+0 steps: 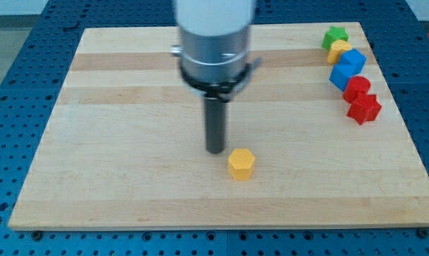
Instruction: Push yellow hexagon to the red star
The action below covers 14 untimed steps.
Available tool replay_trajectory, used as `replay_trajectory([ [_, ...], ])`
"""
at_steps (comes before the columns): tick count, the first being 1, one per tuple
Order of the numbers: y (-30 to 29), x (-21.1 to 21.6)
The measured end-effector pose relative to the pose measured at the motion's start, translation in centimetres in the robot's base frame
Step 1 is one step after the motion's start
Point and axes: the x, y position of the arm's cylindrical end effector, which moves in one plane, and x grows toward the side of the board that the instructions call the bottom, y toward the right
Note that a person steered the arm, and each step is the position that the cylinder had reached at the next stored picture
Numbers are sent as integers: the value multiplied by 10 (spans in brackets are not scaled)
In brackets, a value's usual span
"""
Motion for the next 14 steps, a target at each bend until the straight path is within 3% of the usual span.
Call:
replay_trajectory([
  [1, -36, 4],
  [2, -23, 38],
  [3, 21, 46],
  [6, 202, -10],
  [8, 155, 9],
  [9, 155, 22],
  [11, 209, 45],
  [14, 178, 118],
])
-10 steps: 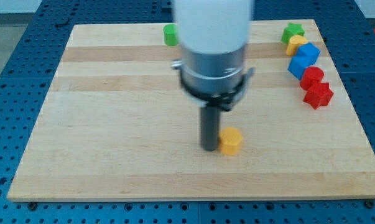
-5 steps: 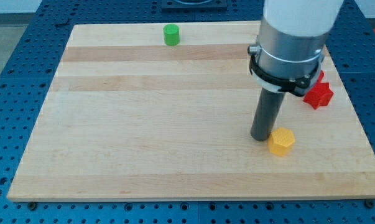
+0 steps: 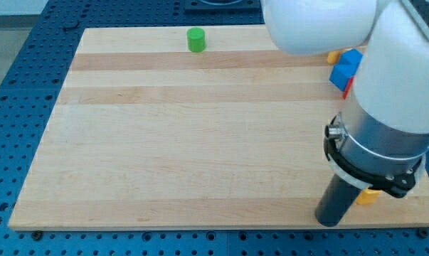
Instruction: Push yellow hexagon to the red star
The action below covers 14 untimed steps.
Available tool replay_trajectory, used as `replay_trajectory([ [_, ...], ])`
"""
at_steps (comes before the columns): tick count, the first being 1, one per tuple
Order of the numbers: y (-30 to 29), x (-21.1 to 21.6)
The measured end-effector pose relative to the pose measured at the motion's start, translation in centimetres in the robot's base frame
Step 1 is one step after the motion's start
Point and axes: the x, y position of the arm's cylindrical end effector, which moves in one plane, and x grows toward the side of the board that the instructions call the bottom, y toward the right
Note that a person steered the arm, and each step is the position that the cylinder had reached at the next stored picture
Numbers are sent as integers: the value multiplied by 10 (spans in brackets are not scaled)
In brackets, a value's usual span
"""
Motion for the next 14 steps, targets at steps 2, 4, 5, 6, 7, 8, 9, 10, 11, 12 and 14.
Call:
replay_trajectory([
  [2, 80, -2],
  [4, 68, -12],
  [5, 63, 0],
  [6, 48, -1],
  [7, 48, -26],
  [8, 54, -60],
  [9, 61, -86],
  [10, 62, -95],
  [11, 56, -87],
  [12, 30, -80],
  [14, 30, -113],
])
